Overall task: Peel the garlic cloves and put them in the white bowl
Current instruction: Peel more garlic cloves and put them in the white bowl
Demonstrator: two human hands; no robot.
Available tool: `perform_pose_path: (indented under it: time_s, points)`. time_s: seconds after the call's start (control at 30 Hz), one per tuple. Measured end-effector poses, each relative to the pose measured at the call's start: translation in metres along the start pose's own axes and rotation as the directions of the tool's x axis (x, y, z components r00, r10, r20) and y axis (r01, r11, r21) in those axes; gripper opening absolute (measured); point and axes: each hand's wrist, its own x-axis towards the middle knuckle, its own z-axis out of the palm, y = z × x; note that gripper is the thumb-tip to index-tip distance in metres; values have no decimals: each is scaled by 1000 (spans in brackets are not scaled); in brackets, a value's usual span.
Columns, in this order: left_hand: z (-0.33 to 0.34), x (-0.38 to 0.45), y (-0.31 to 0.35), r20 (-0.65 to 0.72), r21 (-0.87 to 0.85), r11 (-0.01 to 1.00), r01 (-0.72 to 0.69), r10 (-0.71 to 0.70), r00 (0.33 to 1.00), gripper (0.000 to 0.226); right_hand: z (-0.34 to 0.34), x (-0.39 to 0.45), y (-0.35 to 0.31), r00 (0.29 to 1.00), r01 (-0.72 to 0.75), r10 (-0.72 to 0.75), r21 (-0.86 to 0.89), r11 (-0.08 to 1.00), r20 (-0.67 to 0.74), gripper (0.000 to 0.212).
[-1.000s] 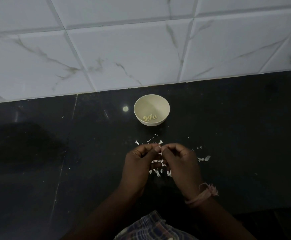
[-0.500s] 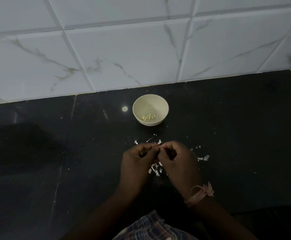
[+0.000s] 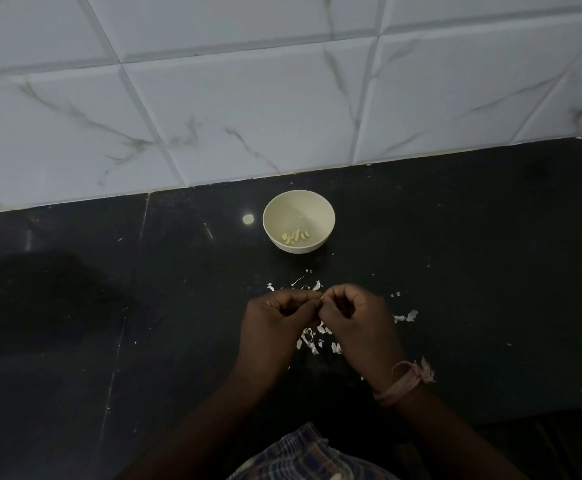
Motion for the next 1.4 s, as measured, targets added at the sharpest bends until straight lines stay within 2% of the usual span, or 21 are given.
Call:
perform_pose_path:
  time_s: [0.23, 0.33, 0.47, 0.63, 0.73, 0.87, 1.07, 1.3, 1.4]
  points:
    - [-2, 4, 0, 81, -102, 992, 73, -65, 995, 14, -2, 4, 0, 999, 16, -15, -24, 1000, 45, 12]
    - [-3, 7, 1, 119, -190, 974, 120, -98, 988, 11, 0, 5, -1, 999, -10, 8, 40, 999, 43, 9]
    - [1, 9, -3, 99, -225, 967, 116, -96, 990, 8, 5, 7, -4, 996, -90, 85, 160, 983, 39, 8]
    - [7, 8, -5, 35, -199, 977, 79, -74, 997, 7, 7, 8, -1, 994, -112, 109, 148, 983, 30, 10]
    - [7, 7, -4, -1, -112, 993, 42, -43, 999, 9, 9, 10, 3, 994, -104, 106, 93, 990, -17, 10]
    - [8, 6, -3, 21, -29, 999, 39, -39, 999, 21, 12, 10, 7, 993, -100, 101, 19, 995, -64, 11]
    - [9, 6, -10, -37, 173, 980, -101, 109, 993, 27, 12, 10, 8, 990, -98, 91, -68, 993, -106, 4]
    - [10, 10, -14, 5, 115, 993, -32, 32, 999, 27, 15, 7, 9, 993, -78, 70, -70, 995, -99, 3]
    - [11, 8, -12, 7, -3, 999, 52, -52, 999, 23, 16, 9, 10, 992, -85, 78, -75, 994, -95, 3]
